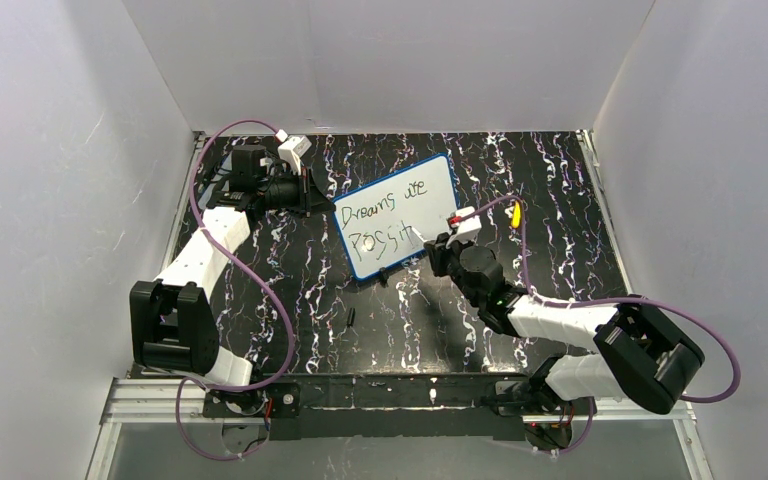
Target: Write a sentence on the whiteboard
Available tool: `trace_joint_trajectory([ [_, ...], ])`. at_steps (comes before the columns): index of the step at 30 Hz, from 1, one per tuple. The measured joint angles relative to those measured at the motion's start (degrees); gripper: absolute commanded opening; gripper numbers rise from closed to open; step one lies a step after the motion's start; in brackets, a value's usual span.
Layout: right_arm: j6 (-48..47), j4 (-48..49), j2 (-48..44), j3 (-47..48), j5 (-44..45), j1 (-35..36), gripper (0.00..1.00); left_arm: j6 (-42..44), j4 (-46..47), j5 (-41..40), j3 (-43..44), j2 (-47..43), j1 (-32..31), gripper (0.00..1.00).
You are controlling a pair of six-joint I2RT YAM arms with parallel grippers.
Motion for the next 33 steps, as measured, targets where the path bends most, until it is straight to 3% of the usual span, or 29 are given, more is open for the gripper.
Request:
trace_joint_trajectory([
  [21, 4.2, -1.7, -1.5, -4.4, -3.5, 1.9, 0.01, 0.0, 0.0, 0.1, 0.0, 0.0, 0.0, 0.00],
  [27, 2.8, -4.7, -7.8, -3.9, -0.2, 2.1, 0.01, -0.1, 0.0, 0.1, 0.0, 0.0, 0.0, 0.00],
  [33, -0.3, -4.0, -6.5, 0.1, 2.0, 0.5, 0.01, -0.2, 0.0, 0.1, 0.0, 0.0, 0.0, 0.00],
])
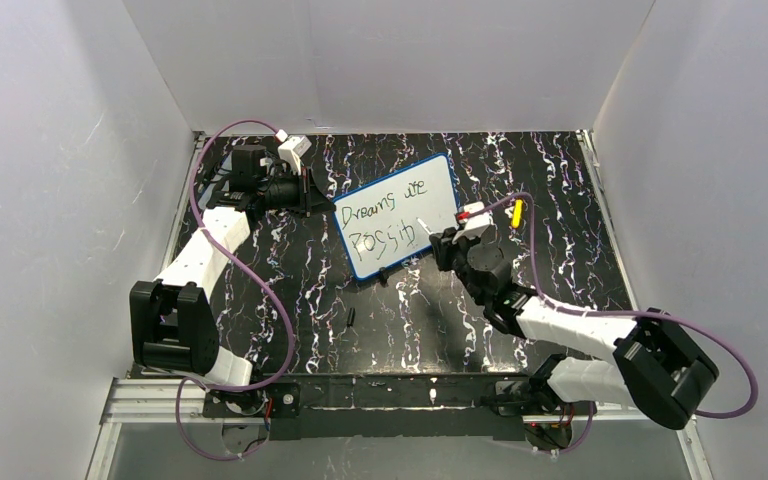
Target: Write a sentence on the whiteboard
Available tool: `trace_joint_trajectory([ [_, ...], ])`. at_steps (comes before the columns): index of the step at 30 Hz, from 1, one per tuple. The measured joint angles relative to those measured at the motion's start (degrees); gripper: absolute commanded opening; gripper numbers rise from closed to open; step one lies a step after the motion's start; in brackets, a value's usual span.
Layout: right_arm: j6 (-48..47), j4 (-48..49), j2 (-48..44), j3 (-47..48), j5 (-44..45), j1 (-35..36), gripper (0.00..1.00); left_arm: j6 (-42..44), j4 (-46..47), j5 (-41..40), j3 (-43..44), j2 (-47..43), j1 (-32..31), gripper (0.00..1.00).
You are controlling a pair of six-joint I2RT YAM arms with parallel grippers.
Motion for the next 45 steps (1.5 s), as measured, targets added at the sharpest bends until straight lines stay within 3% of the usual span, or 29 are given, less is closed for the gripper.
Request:
trace_joint_trajectory([
  [13, -2.0, 4.1, 7.1, 3.7, -1.7, -2.9, 0.01, 0.0, 0.0, 0.0, 0.0, 0.0, 0.0, 0.00],
  [25, 0.3, 4.8, 6.8, -1.9, -2.1, -2.9, 0.01, 0.0, 0.0, 0.0, 0.0, 0.0, 0.0, 0.00],
  [32, 2.2, -0.6, 3.0, -6.2, -1.9, -2.9, 0.01, 0.0, 0.0, 0.0, 0.0, 0.0, 0.0, 0.00],
  [38, 1.4, -2.5, -1.5, -5.7, -0.8, -3.4, 0.01, 0.0, 0.2, 0.2, 0.0, 0.0, 0.0, 0.00],
  [45, 0.2, -1.0, 1.4, -2.2, -3.3, -6.3, 0.01, 0.0, 0.3, 0.3, 0.0, 0.0, 0.0, 0.00],
])
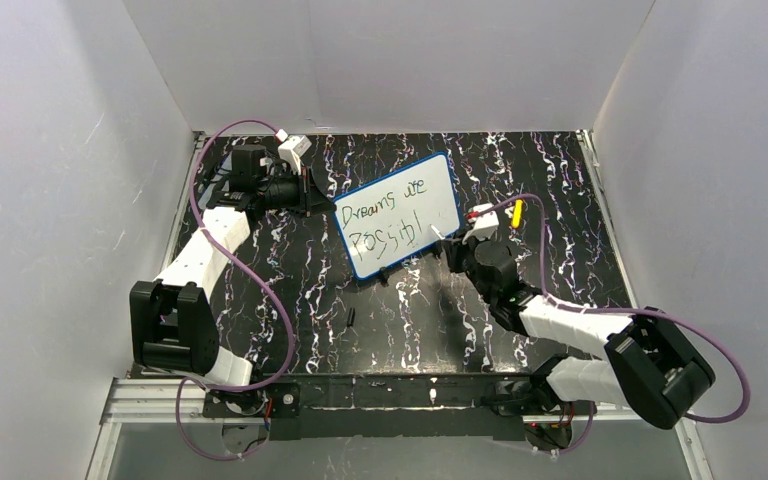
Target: Write a sentence on the whiteboard
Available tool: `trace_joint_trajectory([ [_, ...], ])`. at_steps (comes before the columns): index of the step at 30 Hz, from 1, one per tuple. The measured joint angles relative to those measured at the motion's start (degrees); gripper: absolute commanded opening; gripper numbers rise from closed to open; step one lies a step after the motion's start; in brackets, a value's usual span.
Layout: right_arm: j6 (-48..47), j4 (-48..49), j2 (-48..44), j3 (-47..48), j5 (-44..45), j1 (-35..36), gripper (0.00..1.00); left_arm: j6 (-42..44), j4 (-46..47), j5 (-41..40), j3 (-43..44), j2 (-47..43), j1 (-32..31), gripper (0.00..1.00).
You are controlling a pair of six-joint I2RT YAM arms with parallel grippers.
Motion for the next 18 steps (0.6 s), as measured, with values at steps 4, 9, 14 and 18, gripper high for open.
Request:
trace_joint_trajectory([
  [4, -0.1, 1.5, 2.3, 1.0, -2.2, -1.3, 0.01, 0.0, 0.1, 0.1, 0.0, 0.0, 0.0, 0.00],
  [9, -0.1, 2.6, 4.1, 1.6, -4.3, -2.3, 0.01, 0.0, 0.1, 0.1, 0.0, 0.0, 0.0, 0.00],
  [14, -0.2, 3.5, 5.0, 1.7, -5.1, -3.0, 0.01, 0.0, 0.1, 0.1, 0.0, 0.0, 0.0, 0.00],
  [18, -0.5, 3.6, 5.7, 2.4, -5.1, -3.4, 0.01, 0.0, 0.1, 0.1, 0.0, 0.0, 0.0, 0.00],
])
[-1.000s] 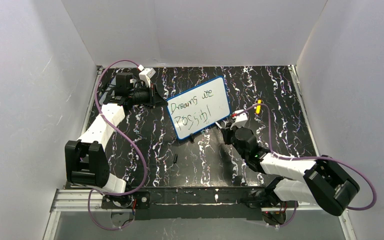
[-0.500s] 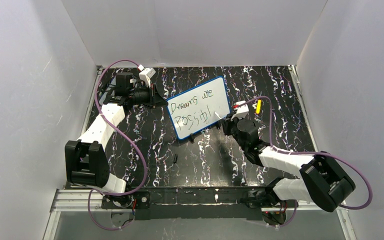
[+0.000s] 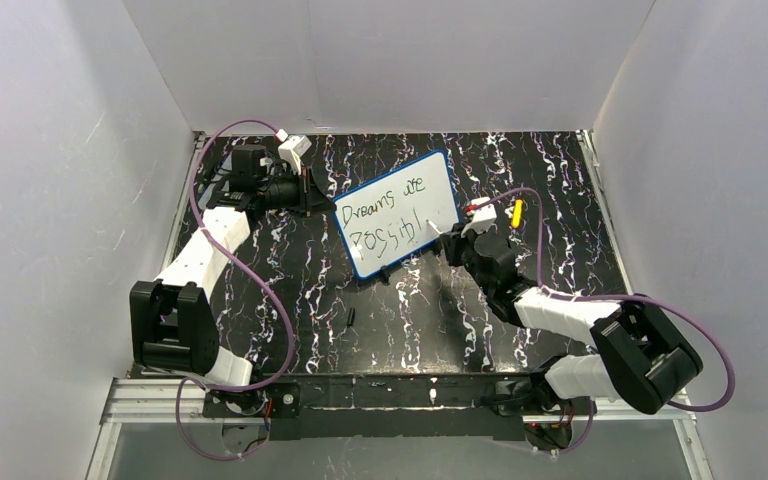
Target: Write a sentence on the whiteboard
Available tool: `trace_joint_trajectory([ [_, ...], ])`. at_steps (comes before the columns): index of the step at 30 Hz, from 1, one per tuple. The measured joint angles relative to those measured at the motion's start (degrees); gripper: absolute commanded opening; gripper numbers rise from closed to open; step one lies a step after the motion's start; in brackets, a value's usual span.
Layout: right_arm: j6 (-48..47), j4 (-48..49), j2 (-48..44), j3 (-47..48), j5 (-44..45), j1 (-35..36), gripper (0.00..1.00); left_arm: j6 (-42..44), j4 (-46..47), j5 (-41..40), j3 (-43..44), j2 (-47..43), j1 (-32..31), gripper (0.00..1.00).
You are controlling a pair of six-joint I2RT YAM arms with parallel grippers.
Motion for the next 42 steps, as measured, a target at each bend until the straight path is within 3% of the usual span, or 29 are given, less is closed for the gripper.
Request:
trace_joint_trajectory([
  [28, -0.3, 0.0, 0.0, 2.4, -2.9, -0.9, 0.01, 0.0, 0.0, 0.0, 0.0, 0.0, 0.0, 0.00],
  [42, 2.2, 1.0, 0.0, -1.2, -3.1, -0.9, 0.01, 0.0, 0.0, 0.0, 0.0, 0.0, 0.0, 0.00],
])
